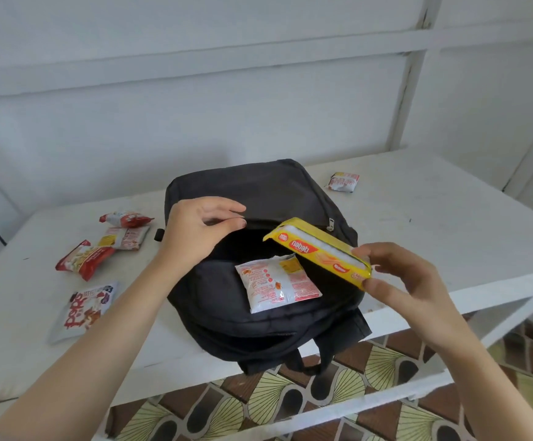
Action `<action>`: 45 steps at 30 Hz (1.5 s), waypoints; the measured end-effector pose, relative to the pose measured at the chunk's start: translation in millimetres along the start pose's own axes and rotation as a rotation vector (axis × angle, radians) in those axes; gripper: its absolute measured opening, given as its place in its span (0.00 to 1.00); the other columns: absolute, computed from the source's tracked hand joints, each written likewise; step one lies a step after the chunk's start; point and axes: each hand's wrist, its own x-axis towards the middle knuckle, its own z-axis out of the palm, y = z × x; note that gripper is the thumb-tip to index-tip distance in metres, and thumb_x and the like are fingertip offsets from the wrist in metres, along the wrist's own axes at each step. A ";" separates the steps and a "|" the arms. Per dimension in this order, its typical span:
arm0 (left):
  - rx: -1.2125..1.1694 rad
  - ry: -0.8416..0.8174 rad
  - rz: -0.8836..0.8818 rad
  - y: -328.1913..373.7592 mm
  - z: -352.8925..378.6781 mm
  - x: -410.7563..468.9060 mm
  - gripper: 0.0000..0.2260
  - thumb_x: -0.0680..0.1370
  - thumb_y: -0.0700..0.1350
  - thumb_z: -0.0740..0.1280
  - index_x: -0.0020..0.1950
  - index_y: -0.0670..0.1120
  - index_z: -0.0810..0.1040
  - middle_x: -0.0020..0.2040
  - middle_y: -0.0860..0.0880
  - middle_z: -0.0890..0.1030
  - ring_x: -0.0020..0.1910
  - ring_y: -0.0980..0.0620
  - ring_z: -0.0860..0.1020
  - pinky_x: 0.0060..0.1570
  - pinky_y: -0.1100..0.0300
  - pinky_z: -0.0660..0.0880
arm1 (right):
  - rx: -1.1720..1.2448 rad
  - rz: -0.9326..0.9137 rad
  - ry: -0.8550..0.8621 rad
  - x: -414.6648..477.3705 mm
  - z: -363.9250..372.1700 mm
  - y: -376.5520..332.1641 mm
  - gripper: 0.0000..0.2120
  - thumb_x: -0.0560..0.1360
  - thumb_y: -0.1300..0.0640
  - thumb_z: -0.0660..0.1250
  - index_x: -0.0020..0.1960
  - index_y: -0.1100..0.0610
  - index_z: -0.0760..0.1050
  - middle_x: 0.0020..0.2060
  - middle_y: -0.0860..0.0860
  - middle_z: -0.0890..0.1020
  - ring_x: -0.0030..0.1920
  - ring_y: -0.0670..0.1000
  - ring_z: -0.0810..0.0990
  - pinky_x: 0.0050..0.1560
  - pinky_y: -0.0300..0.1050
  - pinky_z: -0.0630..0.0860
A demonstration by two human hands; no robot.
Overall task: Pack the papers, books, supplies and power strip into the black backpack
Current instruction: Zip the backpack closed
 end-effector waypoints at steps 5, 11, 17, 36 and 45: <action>0.007 0.005 0.031 2.0 -2.6 6.4 0.06 0.72 0.42 0.73 0.45 0.52 0.82 0.41 0.61 0.81 0.45 0.70 0.77 0.46 0.80 0.68 | -0.049 -0.034 -0.058 1.8 -4.9 -3.0 0.18 0.64 0.43 0.67 0.53 0.44 0.78 0.51 0.43 0.82 0.55 0.49 0.78 0.56 0.44 0.71; -0.086 0.060 -0.001 5.8 -3.4 11.6 0.06 0.72 0.40 0.73 0.48 0.47 0.83 0.39 0.57 0.82 0.42 0.67 0.80 0.42 0.78 0.70 | -0.034 -0.068 -0.116 9.2 -3.1 -10.4 0.17 0.63 0.44 0.69 0.51 0.46 0.79 0.52 0.44 0.82 0.58 0.48 0.77 0.57 0.37 0.70; -0.165 0.159 -0.020 10.9 -4.3 18.0 0.07 0.70 0.41 0.74 0.43 0.52 0.82 0.35 0.60 0.83 0.39 0.60 0.82 0.45 0.70 0.75 | -0.094 -0.095 -0.136 18.0 7.5 -19.4 0.15 0.63 0.45 0.71 0.49 0.45 0.80 0.52 0.44 0.81 0.58 0.46 0.77 0.56 0.39 0.72; -0.126 0.172 0.040 16.6 -5.4 15.4 0.08 0.71 0.41 0.74 0.45 0.53 0.81 0.39 0.59 0.83 0.42 0.63 0.81 0.46 0.74 0.73 | -0.835 -0.308 0.196 65.0 59.8 -14.9 0.31 0.65 0.40 0.69 0.64 0.48 0.67 0.69 0.57 0.67 0.69 0.59 0.66 0.67 0.59 0.60; -0.175 0.153 0.026 15.9 -1.4 11.6 0.09 0.71 0.40 0.73 0.46 0.53 0.81 0.39 0.58 0.83 0.42 0.63 0.81 0.43 0.75 0.73 | -1.036 -0.341 0.033 94.2 60.4 -12.5 0.55 0.57 0.37 0.77 0.74 0.42 0.48 0.76 0.59 0.48 0.75 0.65 0.49 0.67 0.66 0.38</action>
